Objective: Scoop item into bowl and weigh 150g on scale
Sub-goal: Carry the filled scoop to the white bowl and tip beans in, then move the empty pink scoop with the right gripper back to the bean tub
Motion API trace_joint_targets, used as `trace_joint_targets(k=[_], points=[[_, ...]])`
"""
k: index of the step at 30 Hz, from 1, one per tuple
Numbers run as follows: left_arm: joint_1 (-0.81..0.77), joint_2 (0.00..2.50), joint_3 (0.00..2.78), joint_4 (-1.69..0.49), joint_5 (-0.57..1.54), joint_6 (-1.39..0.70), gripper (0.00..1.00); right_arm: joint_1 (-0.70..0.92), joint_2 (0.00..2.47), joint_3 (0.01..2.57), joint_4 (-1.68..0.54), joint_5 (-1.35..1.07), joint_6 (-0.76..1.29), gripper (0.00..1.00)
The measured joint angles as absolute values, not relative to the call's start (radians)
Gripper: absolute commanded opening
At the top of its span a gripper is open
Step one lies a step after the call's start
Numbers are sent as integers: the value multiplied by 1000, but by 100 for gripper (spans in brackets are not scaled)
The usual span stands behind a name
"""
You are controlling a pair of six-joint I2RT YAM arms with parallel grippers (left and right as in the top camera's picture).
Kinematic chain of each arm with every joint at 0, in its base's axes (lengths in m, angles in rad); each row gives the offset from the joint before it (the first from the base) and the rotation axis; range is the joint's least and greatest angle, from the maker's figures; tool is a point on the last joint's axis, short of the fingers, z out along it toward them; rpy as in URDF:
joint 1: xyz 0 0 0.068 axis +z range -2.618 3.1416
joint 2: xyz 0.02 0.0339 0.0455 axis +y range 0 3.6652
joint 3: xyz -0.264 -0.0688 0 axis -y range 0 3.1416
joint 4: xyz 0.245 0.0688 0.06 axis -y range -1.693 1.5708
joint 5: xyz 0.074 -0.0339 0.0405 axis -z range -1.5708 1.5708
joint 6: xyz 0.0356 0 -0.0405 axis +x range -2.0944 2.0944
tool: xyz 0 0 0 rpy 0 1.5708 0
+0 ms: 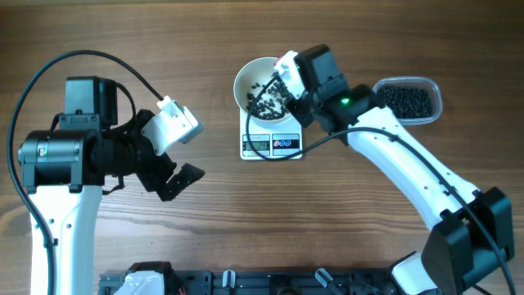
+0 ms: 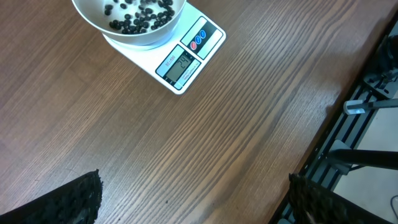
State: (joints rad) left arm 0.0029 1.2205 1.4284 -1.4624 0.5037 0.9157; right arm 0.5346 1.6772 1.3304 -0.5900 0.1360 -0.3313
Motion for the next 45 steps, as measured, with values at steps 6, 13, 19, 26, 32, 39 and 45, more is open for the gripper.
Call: trace_joint_targets(k=[6, 13, 19, 26, 32, 39, 45], points=[[3, 1221, 1428, -1462, 504, 916, 100, 573, 1677, 1330, -584, 271, -422, 4], [3, 1221, 1428, -1462, 504, 916, 100, 509, 1559, 1371, -712, 295, -362, 4], [3, 1221, 1428, -1462, 504, 916, 100, 127, 1472, 1398, -900, 294, -326, 4], [3, 1221, 1428, -1462, 504, 916, 100, -77, 1637, 1398, -929, 149, -326, 4], [3, 1221, 1428, -1462, 504, 916, 100, -76, 1769, 1397, -958, 120, -326, 5], [3, 1221, 1428, -1462, 504, 916, 100, -76, 1798, 1397, -955, 174, -326, 4], [3, 1221, 1428, -1462, 504, 916, 100, -80, 1829, 1397, -976, 66, -346, 4]])
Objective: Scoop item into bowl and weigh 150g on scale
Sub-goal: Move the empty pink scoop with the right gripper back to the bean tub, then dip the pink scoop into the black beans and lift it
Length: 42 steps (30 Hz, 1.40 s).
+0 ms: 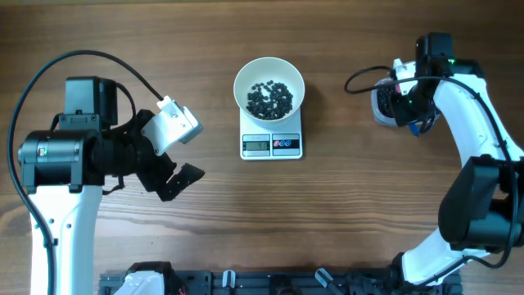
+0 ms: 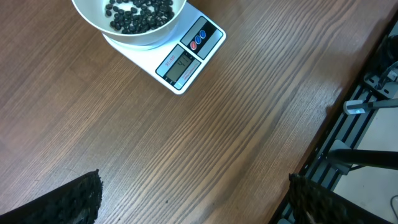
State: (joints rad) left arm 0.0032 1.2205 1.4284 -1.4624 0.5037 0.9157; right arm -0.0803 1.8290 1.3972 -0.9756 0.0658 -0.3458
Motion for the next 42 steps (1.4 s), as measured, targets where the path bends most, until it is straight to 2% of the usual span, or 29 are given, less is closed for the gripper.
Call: trace_joint_targets(k=[7, 26, 30, 42], points=[[3, 1221, 1428, -1462, 504, 916, 100, -101, 1829, 1397, -996, -78, -366, 4], [3, 1221, 1428, -1462, 504, 916, 100, -490, 1921, 1397, -1049, -753, -369, 4], [3, 1221, 1428, -1462, 504, 916, 100, -545, 1921, 1397, -1107, -823, -369, 4], [3, 1221, 1428, -1462, 504, 916, 100, -571, 1916, 1397, -1253, -1052, -368, 4]])
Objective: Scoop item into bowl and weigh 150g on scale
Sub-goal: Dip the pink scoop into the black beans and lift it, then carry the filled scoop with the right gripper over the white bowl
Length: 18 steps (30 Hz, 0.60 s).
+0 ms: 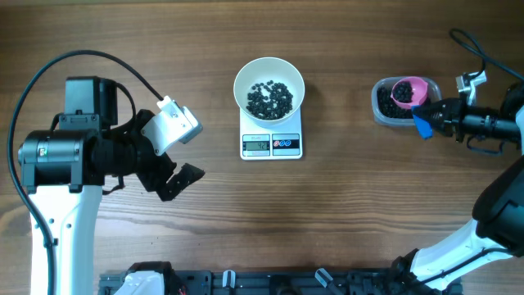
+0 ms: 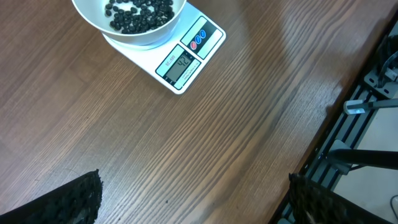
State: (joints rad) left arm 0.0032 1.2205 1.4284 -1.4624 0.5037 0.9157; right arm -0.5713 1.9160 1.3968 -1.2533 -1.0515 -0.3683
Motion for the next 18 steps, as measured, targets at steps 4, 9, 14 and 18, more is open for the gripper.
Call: trace_joint_targets(k=[4, 9, 14, 18], points=[[3, 1221, 1428, -1462, 504, 916, 100, -512, 1802, 1397, -1298, -1056, -342, 5], [3, 1221, 1428, -1462, 504, 916, 100, -322, 1652, 1397, -1203, -1060, -176, 4], [3, 1221, 1428, -1462, 503, 916, 100, -20, 1638, 1396, -957, -1010, 55, 4], [3, 1221, 1428, -1462, 504, 916, 100, 169, 1638, 1396, -831, -871, 162, 4]])
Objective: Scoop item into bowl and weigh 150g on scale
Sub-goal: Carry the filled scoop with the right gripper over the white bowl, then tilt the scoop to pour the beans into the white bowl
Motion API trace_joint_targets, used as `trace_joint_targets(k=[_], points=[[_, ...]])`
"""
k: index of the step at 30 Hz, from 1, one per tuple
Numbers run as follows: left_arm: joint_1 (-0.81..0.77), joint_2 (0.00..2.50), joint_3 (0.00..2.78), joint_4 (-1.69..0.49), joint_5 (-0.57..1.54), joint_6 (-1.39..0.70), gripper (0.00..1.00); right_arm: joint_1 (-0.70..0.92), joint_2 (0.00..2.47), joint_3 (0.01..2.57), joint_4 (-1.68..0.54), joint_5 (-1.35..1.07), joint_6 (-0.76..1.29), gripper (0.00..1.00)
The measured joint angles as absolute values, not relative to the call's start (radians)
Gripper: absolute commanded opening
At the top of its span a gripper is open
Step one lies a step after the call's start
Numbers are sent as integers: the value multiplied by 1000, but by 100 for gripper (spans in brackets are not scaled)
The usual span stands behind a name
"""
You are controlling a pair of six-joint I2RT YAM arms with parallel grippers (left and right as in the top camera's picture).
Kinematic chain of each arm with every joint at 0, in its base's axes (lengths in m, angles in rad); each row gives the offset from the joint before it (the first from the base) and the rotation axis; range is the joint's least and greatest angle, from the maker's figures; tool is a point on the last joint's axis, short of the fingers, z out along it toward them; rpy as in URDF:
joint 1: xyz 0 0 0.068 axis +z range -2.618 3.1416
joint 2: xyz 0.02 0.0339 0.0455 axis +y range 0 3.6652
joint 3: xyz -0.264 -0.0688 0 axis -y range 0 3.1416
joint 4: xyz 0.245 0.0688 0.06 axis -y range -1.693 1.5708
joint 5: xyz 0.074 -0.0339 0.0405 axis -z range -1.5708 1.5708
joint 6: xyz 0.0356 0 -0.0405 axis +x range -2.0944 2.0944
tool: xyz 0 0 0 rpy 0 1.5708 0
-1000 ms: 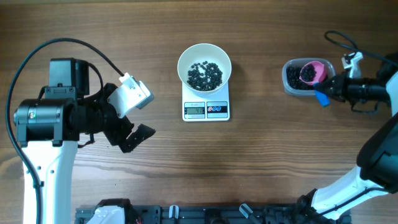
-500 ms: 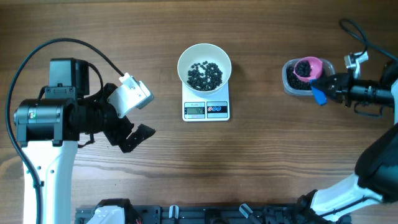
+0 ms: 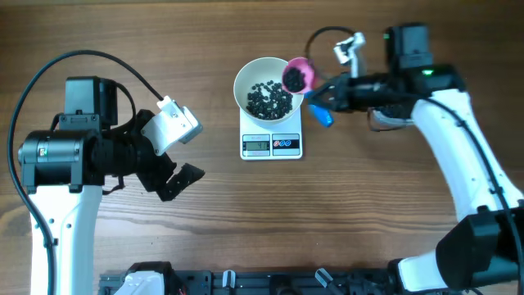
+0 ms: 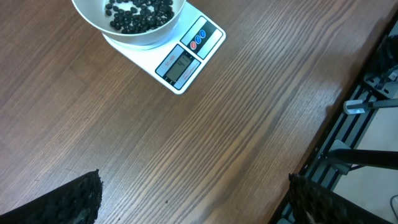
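Note:
A white bowl [image 3: 268, 86] holding dark beans stands on the white scale [image 3: 271, 144]; both also show in the left wrist view, the bowl [image 4: 127, 18] and the scale [image 4: 186, 59]. A pink scoop [image 3: 298, 75] loaded with beans hovers at the bowl's right rim. My right gripper [image 3: 326, 98] is shut on its blue handle [image 3: 322, 115]. The left gripper [image 3: 176, 176] hangs open over bare table, left of the scale, with its fingertips [image 4: 74, 199] far apart. The bean container is hidden under the right arm.
A black rail with clamps [image 3: 270, 283] runs along the table's front edge, also seen at the right in the left wrist view as the rail [image 4: 367, 124]. Cables loop from the right arm [image 3: 446, 156] near the back edge.
The right gripper was at the far right with the scoop over the bean container. Now it holds the loaded scoop at the bowl's right rim. The left arm has not moved.
First the right gripper held the scoop tipped over the bowl with beans falling in. Then it was back at the container on the right, the bowl fuller. Later the scoop sat in the container, and now it is loaded beside the bowl.

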State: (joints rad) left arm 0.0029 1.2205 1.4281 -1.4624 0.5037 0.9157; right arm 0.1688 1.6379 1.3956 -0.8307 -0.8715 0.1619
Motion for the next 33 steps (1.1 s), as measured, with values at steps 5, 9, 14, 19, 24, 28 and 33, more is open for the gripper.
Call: trace_joint_targets(k=[5, 9, 14, 19, 24, 28, 33], points=[[3, 1221, 1428, -1462, 504, 916, 100, 278, 1638, 1396, -753, -650, 194, 4], [3, 1221, 1428, -1462, 504, 916, 100, 329, 1638, 1396, -743, -467, 120, 4], [3, 1221, 1428, -1462, 504, 916, 100, 389, 1638, 1396, -743, -235, -14, 5], [3, 1221, 1428, -1462, 504, 916, 100, 448, 1638, 1396, -743, -87, -86, 4], [3, 1221, 1428, -1462, 504, 916, 100, 456, 1638, 1396, -731, -31, -136, 4], [3, 1221, 1428, -1462, 504, 916, 100, 466, 1638, 1396, -717, 2, -162, 4], [3, 1221, 1428, -1462, 504, 916, 100, 477, 1638, 1396, -693, 54, -196, 4]])
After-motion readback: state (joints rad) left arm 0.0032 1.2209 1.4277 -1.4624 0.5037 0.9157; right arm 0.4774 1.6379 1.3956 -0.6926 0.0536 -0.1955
